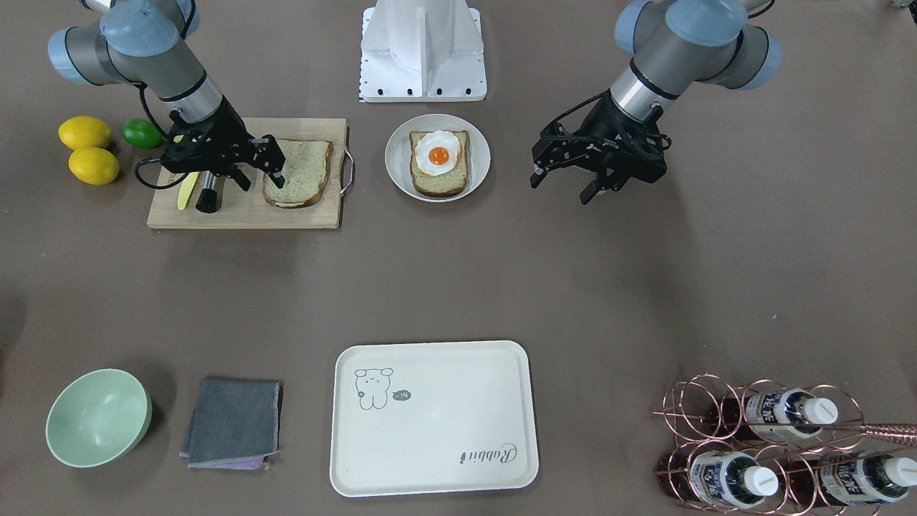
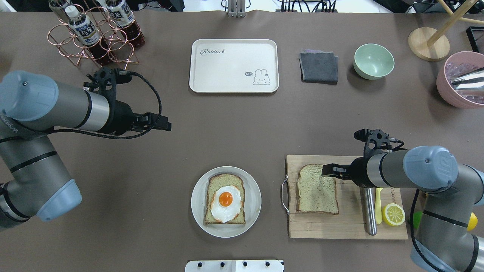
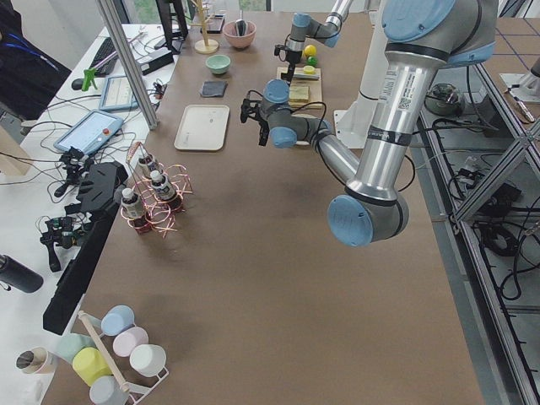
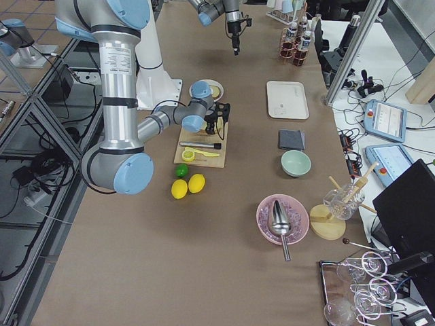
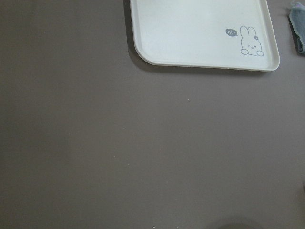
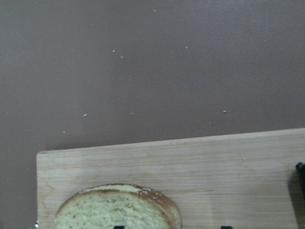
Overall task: Make sandwich and place on tray
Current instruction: 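Grasp the bread slice on the cutting board with the right gripper and lift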
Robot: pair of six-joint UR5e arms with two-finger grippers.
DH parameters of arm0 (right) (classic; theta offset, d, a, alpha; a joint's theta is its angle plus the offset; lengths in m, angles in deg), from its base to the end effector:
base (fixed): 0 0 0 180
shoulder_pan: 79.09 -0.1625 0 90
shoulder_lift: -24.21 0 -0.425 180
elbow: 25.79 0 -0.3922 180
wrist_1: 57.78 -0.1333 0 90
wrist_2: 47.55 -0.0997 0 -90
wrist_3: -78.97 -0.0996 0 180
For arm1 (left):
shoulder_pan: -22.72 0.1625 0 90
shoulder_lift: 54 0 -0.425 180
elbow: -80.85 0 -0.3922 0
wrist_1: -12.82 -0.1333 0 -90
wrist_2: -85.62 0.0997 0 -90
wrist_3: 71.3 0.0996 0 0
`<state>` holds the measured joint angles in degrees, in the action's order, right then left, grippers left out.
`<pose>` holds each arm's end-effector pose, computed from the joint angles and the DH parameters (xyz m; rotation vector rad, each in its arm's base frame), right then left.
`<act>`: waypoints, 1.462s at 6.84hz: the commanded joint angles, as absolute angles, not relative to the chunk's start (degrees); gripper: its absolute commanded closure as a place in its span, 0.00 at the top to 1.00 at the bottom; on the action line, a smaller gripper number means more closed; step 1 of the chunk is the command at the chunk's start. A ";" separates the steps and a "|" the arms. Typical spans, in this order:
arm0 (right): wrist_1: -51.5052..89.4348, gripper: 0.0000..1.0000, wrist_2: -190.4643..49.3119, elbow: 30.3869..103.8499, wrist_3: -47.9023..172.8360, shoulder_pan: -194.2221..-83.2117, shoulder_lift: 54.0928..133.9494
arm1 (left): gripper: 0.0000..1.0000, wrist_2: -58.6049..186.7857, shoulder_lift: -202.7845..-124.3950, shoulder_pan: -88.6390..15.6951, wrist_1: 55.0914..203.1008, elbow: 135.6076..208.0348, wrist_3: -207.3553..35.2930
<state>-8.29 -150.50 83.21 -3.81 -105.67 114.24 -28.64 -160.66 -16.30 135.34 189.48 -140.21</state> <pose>-0.4019 -0.3252 0.4234 0.1041 -1.0497 0.1887 0.3798 -0.4267 0.2851 0.2602 1.1912 -0.0227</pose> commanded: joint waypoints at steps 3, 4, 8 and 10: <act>-9.79 0.56 -150.47 83.11 -4.35 -105.63 114.30 | 0.99 -28.63 -160.78 -16.30 135.34 189.57 -140.21; -9.62 0.56 -150.47 82.85 -4.35 -105.63 114.13 | 0.99 -28.63 -160.78 -16.30 135.34 189.57 -140.21; -7.26 0.57 -150.39 82.84 -4.35 -104.93 112.55 | 0.99 -28.63 -160.78 -16.74 135.42 189.57 -139.33; -6.72 0.28 -150.30 83.11 -4.35 -104.66 112.63 | 0.99 -28.63 -160.78 -16.74 135.42 189.57 -139.33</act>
